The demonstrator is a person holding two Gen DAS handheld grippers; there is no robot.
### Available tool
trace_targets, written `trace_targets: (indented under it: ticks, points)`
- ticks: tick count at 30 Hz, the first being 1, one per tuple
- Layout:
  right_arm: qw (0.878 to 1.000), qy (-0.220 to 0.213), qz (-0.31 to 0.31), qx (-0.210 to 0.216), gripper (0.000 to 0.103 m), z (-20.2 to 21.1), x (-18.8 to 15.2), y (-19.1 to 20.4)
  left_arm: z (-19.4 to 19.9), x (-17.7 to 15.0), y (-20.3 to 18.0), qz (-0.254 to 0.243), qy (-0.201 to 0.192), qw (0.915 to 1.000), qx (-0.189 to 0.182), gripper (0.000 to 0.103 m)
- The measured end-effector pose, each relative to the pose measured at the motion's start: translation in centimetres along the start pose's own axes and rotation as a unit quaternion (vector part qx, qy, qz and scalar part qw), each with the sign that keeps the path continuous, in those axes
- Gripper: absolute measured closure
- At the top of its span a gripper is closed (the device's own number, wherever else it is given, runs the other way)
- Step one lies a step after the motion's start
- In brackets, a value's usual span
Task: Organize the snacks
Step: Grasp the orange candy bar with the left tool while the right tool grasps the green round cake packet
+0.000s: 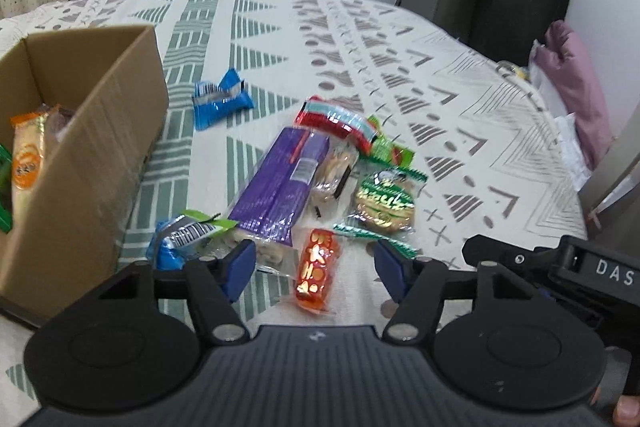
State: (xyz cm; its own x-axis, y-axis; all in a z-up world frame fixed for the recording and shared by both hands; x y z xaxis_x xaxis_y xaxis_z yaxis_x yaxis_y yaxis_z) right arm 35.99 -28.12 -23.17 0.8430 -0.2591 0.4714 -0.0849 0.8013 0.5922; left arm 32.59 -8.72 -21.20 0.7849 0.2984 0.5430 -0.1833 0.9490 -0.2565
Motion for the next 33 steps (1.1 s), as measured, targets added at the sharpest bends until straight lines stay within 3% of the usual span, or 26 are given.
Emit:
trace_targets:
  ticks: [4,7,9,11,17,25,29,31,33]
  points:
    - [1.0,0.007,-0.005,0.01,0.041,-1.7,0.7,-0.2,-1.4,-0.1,0.1,0.001,0.012,0.9998,0.013,0.048]
    - [1.0,0.006,-0.001,0.021,0.041,-2.7,1.0,0.0,-1.9,0.0,0.1,-0.004,0.01,0.9998,0.019,0.059]
    - [1.0,0.006,0.004,0.027,0.041,-3.2,1.2,0.3,-2.0,0.1,0.1,0.005,0.014,0.9998,0.01,0.08]
    - [0.999,0.006,0.007,0.034,0.041,-3.5,1.2,0.4,-2.1,0.1,-0.3,0.0,0.022,0.9997,0.007,0.086]
    - [0.999,0.005,0.012,0.039,0.041,-4.7,1.7,0.8,-2.1,-0.1,-0.6,-0.013,0.027,0.9995,0.011,0.088]
    - [0.999,-0.003,0.018,0.031,0.042,-5.3,2.1,1.0,-2.7,-0.9,-0.6,-0.014,0.057,0.9982,0.012,0.076]
    - [0.999,-0.004,0.039,0.02,0.041,-5.6,2.0,1.6,-2.7,-1.1,-0.2,-0.001,0.054,0.9985,0.003,0.076]
    - [0.998,-0.005,0.053,0.012,0.046,-5.6,1.8,1.9,-2.6,-0.9,0.0,0.003,0.05,0.9987,0.006,0.083]
    - [0.997,-0.004,0.071,-0.005,0.073,-5.7,1.6,2.1,-2.5,-0.8,0.2,0.01,0.048,0.9988,0.005,0.085]
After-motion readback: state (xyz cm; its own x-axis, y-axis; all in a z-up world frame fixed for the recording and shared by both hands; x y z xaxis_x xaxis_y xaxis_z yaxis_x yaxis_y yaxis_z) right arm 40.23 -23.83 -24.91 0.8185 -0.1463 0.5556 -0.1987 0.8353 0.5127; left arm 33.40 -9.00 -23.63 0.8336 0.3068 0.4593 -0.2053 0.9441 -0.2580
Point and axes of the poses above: each gripper's, at about its wrist camera, not at the fingertips, and z roughly against the way its jaws point, y to its left, x to its top, the point moved 4 cm from there along -z, roughly the way its jaws point, and after that the axes turned 4 degrees about z, right-handed, at the moved point
